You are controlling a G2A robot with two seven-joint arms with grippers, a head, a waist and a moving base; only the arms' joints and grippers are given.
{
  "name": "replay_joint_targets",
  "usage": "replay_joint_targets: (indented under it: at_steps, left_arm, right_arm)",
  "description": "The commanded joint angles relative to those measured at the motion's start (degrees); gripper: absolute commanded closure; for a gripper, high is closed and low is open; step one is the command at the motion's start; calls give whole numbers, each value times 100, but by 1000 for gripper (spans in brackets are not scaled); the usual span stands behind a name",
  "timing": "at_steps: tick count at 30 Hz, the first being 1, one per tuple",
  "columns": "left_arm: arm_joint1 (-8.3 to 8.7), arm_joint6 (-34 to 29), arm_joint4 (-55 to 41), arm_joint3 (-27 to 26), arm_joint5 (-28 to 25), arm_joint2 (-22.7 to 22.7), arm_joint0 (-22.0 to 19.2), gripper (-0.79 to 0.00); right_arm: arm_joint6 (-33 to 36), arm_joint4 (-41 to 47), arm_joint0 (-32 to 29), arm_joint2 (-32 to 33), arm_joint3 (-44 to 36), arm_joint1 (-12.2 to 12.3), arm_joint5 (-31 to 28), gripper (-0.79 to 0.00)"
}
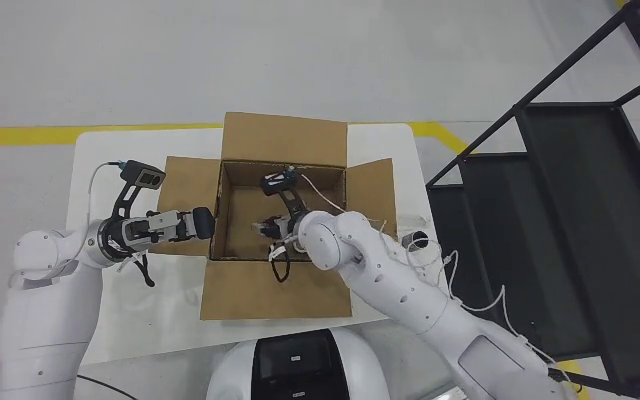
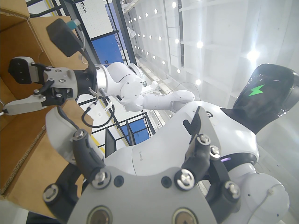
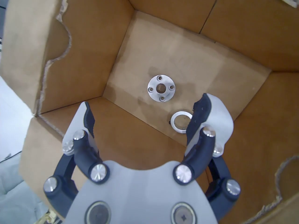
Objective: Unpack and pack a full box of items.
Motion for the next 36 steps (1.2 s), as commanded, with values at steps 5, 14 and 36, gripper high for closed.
replay_joint_targets:
  at_steps: [5, 14, 36]
  left_arm:
    - [0, 0, 0, 0, 0, 0, 0, -785]
    - [0, 0, 0, 0, 0, 0, 0, -785]
    - [0, 0, 0, 0, 0, 0, 0, -785]
  right_arm:
    - [48, 94, 681, -647, 1084, -347, -174, -785]
    - [-68, 607, 989, -854, 2070, -698, -86, -779]
    - [-347, 912, 1265, -893, 3322, -1204, 445, -622]
